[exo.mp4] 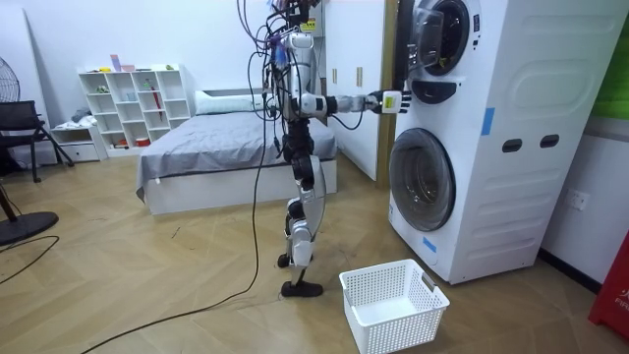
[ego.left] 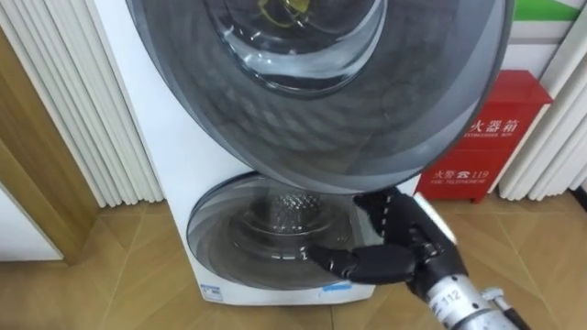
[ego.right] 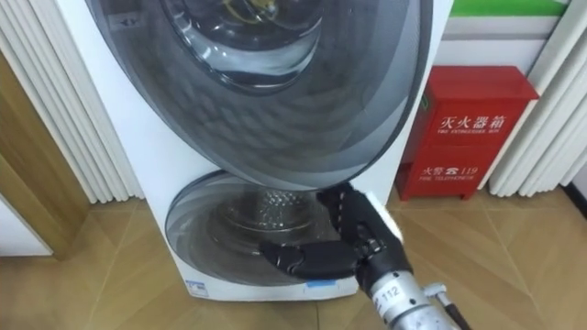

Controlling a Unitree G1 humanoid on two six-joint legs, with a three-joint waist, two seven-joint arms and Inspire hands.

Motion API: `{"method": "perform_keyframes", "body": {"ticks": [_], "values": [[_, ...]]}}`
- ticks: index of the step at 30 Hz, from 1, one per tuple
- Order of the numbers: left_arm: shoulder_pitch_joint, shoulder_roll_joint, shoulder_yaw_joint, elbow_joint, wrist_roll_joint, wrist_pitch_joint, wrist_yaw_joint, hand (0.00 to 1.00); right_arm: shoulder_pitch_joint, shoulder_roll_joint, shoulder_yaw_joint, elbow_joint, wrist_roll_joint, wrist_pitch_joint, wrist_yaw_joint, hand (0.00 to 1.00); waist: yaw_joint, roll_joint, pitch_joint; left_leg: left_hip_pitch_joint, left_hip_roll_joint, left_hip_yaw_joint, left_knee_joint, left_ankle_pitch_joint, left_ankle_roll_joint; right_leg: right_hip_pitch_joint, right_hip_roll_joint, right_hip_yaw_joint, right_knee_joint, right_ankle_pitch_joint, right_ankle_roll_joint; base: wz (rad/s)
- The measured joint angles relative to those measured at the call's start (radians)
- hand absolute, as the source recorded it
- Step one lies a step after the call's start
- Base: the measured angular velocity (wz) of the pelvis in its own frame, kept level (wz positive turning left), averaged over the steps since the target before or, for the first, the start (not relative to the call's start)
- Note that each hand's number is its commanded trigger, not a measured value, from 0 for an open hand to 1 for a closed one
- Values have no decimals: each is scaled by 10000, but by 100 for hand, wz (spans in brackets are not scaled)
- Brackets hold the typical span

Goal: Pick clothes from washing machine

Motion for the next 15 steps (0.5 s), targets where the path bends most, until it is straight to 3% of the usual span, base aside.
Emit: {"method": "perform_keyframes", "body": {"ticks": [7, 15], "values": [[99, 4, 186, 9, -26, -14, 0, 0, -88, 0, -799, -878, 82, -210, -545, 0, 11, -94, -60, 64, 1, 8, -2, 1, 0, 56, 2, 16, -1, 0, 0, 0], [268, 15, 255, 7, -198, -83, -32, 0, -93, -10, -897, -1077, 244, -416, -736, 0, -28, -159, -22, 27, 2, -19, -8, -1, 0, 80, 2, -10, 11, 1, -1, 1]]}}
